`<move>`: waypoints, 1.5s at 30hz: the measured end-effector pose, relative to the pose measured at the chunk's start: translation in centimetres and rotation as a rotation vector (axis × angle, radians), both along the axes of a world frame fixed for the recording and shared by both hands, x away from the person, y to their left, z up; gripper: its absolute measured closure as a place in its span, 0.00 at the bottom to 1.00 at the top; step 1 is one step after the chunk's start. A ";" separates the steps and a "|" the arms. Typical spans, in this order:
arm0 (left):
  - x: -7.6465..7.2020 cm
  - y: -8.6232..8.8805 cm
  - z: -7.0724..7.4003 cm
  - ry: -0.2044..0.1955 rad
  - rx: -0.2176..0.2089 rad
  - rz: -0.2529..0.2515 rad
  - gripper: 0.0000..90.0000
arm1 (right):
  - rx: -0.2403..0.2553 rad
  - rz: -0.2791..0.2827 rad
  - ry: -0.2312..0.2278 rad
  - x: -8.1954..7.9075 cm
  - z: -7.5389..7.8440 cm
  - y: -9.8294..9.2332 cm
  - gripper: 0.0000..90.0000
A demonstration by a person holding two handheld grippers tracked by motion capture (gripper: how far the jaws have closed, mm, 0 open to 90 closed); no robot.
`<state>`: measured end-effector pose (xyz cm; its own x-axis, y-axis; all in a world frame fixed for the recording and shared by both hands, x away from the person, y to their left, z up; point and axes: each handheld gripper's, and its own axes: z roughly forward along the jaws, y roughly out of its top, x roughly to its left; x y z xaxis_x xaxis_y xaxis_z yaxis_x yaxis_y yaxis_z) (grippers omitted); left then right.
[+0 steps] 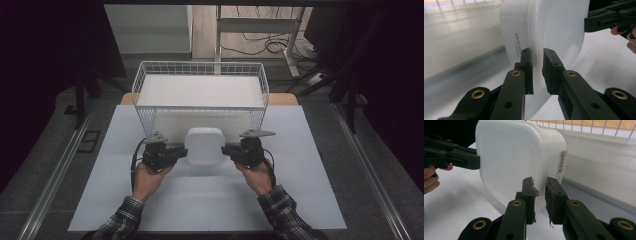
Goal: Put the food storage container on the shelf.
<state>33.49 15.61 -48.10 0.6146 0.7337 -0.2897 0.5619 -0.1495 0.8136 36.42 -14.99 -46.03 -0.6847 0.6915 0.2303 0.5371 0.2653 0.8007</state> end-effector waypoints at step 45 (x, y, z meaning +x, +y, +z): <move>5.9 -1.1 -0.6 -0.108 0.071 0.122 0.67 | -0.084 -0.104 -0.092 6.7 -1.0 2.2 0.65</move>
<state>39.42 14.49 -48.66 0.5444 0.8211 -0.1712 0.4889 -0.1448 0.8602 43.10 -12.84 -47.02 -0.6238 0.7741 0.1080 0.4905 0.2802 0.8251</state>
